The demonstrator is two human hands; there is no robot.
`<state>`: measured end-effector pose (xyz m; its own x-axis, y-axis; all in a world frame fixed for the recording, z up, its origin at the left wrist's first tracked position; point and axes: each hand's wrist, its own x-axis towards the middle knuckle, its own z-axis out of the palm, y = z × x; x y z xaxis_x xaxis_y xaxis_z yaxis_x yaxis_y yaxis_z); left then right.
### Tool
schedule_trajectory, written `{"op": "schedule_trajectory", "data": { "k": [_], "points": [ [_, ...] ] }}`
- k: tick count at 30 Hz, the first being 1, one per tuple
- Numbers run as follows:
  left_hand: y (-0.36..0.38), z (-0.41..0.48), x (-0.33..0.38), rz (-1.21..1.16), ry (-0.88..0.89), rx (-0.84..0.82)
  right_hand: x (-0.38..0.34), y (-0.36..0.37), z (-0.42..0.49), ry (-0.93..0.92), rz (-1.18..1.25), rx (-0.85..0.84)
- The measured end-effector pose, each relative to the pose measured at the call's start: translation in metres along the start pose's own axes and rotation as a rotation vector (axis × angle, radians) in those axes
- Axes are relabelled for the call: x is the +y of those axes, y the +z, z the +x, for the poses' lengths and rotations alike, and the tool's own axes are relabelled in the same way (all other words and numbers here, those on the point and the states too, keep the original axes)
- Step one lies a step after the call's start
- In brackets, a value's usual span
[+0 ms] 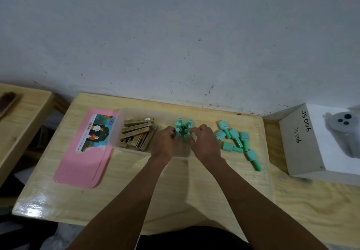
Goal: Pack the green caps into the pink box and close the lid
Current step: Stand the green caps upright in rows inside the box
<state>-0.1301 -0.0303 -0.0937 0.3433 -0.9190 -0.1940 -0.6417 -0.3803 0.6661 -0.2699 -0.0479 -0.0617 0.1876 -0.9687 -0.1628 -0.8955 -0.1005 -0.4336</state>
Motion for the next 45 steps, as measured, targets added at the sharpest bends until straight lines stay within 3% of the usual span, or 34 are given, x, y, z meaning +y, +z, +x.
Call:
{"op": "schedule_trajectory", "data": {
  "k": [9, 14, 16, 19, 21, 24, 29, 38, 42, 45],
  "points": [
    [0.002, -0.002, 0.0, 0.114, -0.007, 0.074, 0.015, -0.02, -0.012, -0.061, 0.093, 0.057],
    [0.003, -0.034, 0.031, -0.029, 0.235, 0.265, 0.079, -0.042, -0.044, 0.141, 0.153, 0.228],
    [0.014, -0.049, 0.051, -0.089, 0.371, 0.19, 0.115, -0.044, -0.06, 0.276, 0.16, 0.239],
    [0.039, -0.062, 0.08, -0.133, 0.522, -0.079, 0.156, -0.044, -0.077, 0.493, 0.194, 0.186],
    [0.059, -0.065, 0.093, -0.099, 0.517, -0.245, 0.171, -0.043, -0.083, 0.57, 0.193, 0.138],
    [0.086, -0.06, 0.102, 0.108, 0.415, -0.365, 0.181, -0.04, -0.084, 0.607, 0.228, 0.092],
    [0.11, -0.052, 0.105, 0.519, 0.541, -0.388, 0.185, -0.034, -0.082, 0.595, 0.252, 0.044],
    [0.134, -0.045, 0.103, 0.746, 0.738, -0.307, 0.196, -0.034, -0.09, 0.599, 0.325, 0.108],
    [0.137, -0.04, 0.099, 0.675, 0.742, -0.362, 0.203, -0.038, -0.091, 0.615, 0.459, 0.205],
    [0.128, -0.04, 0.107, 0.25, 0.435, -0.479, 0.198, -0.048, -0.092, 0.652, 0.692, 0.25]
  ]
}}
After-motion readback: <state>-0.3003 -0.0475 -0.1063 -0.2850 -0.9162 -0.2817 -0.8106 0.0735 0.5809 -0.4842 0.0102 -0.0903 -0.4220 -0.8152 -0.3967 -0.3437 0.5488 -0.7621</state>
